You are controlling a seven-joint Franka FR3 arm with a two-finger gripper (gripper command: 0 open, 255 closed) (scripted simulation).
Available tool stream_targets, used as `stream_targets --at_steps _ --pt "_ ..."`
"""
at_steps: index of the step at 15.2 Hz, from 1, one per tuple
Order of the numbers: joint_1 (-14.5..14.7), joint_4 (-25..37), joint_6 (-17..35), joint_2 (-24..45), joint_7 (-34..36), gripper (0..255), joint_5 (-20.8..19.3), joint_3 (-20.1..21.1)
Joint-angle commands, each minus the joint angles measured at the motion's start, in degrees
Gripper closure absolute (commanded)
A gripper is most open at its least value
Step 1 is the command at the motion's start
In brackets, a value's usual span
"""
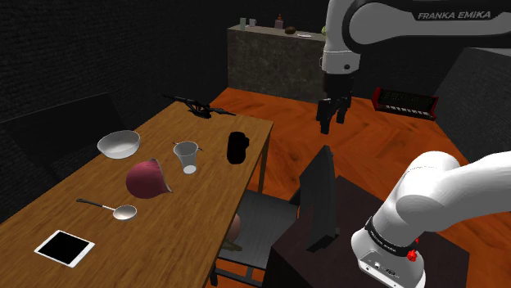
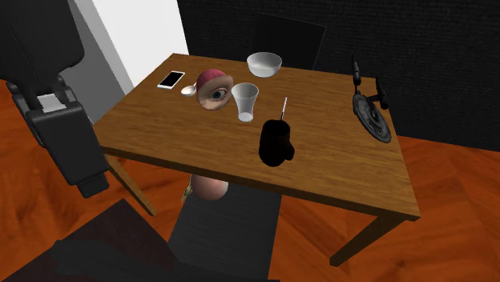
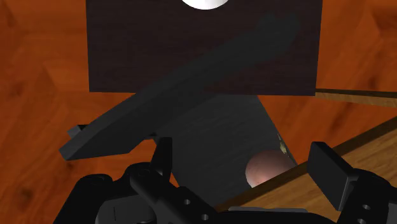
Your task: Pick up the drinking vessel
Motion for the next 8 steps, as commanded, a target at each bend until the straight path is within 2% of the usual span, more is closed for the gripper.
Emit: stream_targets --at_steps 1,8 --pt "0.0 0.0 0.0 0.0 0.0 0 0.0 0.0" --pt "-0.12 1.42 13.77 12.83 -1.77 0 -1.01 -0.56"
